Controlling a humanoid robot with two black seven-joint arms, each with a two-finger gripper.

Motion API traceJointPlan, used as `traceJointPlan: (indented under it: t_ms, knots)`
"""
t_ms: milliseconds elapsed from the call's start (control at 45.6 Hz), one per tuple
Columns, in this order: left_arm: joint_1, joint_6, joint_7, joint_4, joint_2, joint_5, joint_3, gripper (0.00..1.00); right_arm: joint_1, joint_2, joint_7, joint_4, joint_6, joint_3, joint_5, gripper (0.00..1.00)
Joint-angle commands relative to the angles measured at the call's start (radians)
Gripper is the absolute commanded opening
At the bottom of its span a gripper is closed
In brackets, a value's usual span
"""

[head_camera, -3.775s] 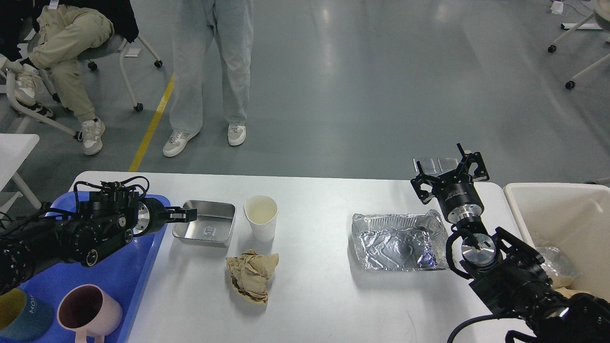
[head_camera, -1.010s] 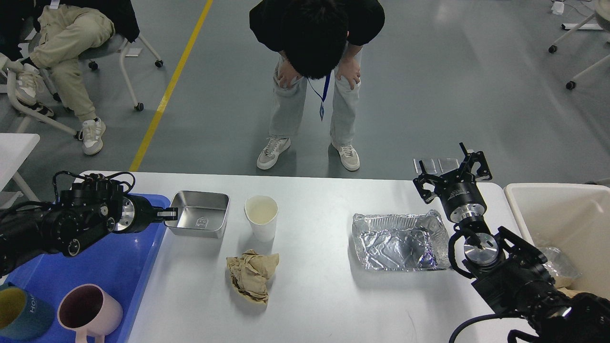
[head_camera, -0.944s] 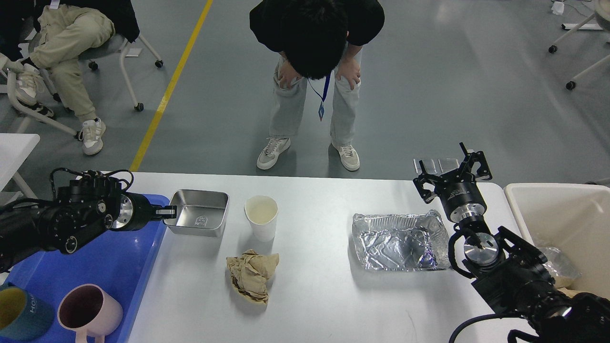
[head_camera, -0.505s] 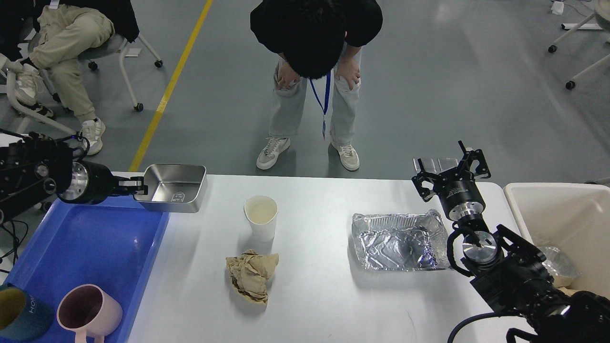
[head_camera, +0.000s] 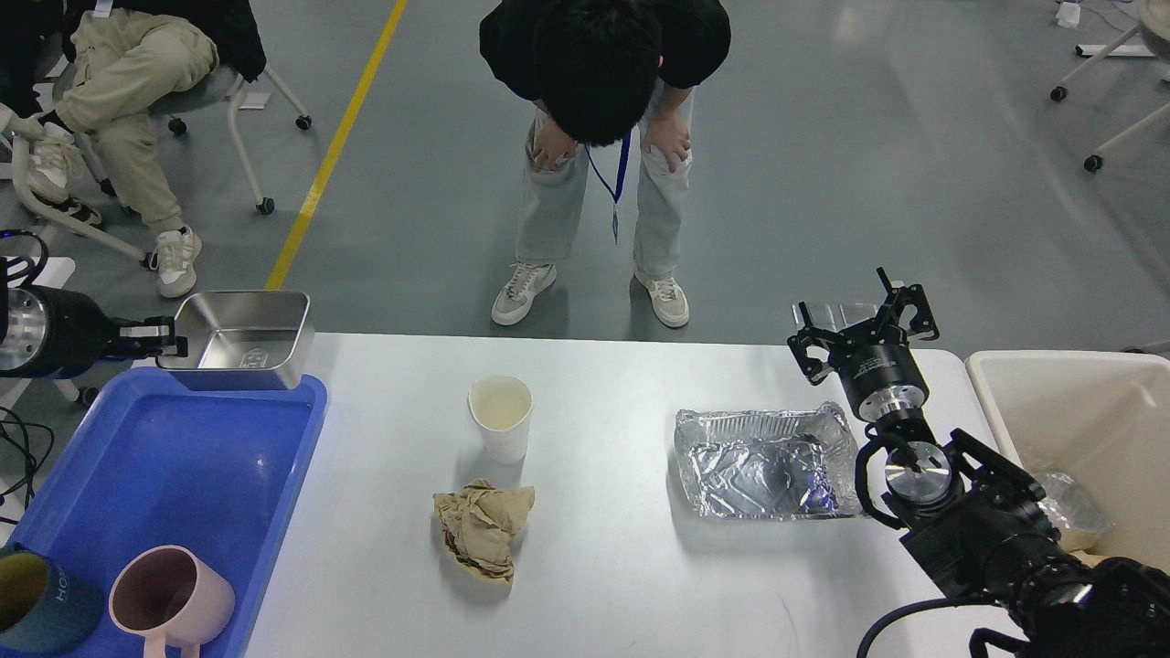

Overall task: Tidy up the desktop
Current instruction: 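Lift the steel tray and carry it over the blue bin, then lower the steel tray into the bin and release it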

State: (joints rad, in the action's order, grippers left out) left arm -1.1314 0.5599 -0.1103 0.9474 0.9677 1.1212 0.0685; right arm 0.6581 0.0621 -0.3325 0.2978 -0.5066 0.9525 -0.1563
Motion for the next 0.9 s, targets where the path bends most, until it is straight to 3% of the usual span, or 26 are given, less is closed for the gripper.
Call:
traceJointPlan:
  t_ms: [0, 307, 702, 878]
  knots:
    - [0.065, -0.064, -0.002, 0.001, 0.026, -0.027, -0.001, 0.0, -0.002, 0.001, 0.001, 0.0, -0.001, -0.001, 0.0, 1.0]
    - [0.188, -0.169, -0.019, -0.016, 0.04, -0.055, -0.001, 0.0, -0.006, 0.005, 0.001, 0.0, -0.003, -0.001, 0.0, 1.0]
    - [0.28, -0.262, 0.001, -0.021, 0.036, -0.043, 0.011, 0.0, -0.014, 0.007, 0.001, 0.0, -0.003, -0.001, 0.0, 1.0]
    - [0.311, -0.302, 0.0, -0.082, 0.01, -0.043, 0.01, 0.0, -0.011, 0.007, 0.001, 0.0, -0.003, -0.001, 0.0, 1.0]
